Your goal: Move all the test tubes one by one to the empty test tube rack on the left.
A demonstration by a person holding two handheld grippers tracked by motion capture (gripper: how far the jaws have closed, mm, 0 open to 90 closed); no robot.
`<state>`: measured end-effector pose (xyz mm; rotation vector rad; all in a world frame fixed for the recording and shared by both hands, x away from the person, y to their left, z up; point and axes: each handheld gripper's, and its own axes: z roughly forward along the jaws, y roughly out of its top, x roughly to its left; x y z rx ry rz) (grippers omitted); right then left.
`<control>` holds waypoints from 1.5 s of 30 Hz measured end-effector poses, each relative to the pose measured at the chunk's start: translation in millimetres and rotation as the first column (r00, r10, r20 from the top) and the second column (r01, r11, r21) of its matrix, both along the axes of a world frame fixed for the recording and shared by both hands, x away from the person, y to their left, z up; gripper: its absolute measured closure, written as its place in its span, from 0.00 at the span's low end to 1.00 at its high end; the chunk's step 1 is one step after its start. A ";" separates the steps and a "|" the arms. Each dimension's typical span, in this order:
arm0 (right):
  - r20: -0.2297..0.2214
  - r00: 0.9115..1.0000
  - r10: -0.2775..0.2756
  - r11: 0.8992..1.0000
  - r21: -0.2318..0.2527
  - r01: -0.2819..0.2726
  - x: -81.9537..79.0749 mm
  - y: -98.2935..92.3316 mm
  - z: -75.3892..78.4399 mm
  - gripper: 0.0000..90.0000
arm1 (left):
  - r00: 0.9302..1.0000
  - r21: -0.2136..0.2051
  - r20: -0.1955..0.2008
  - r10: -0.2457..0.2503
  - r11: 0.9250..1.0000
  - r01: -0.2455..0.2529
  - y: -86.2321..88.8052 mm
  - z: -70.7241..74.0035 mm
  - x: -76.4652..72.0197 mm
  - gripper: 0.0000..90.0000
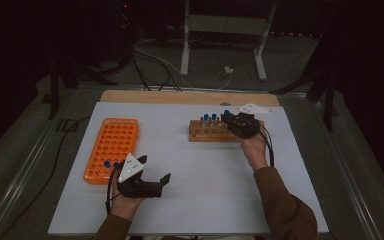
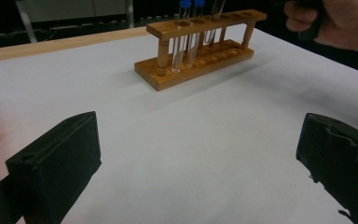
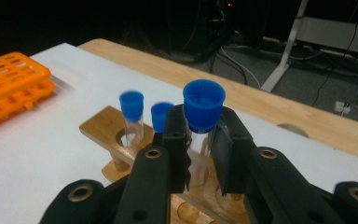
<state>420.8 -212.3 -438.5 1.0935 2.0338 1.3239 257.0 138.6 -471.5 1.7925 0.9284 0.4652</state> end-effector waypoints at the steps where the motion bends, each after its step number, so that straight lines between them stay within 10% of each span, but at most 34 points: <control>1: 0.006 1.000 -0.001 1.000 0.000 0.001 -0.7 -0.8 2.8 0.85 | 1.000 -0.001 -0.001 0.000 1.000 0.000 -0.2 -0.1 0.0 0.01; 20: 0.040 0.997 0.070 0.997 0.030 -0.071 -20.8 -6.8 37.8 0.85 | 1.000 -0.004 -0.012 -0.006 1.000 0.006 -5.8 -0.7 1.9 0.01; 45: -0.077 0.956 0.284 0.958 0.064 -0.279 -63.9 42.2 13.5 0.85 | 0.999 0.029 -0.002 -0.045 0.999 0.045 -46.4 5.1 22.5 0.05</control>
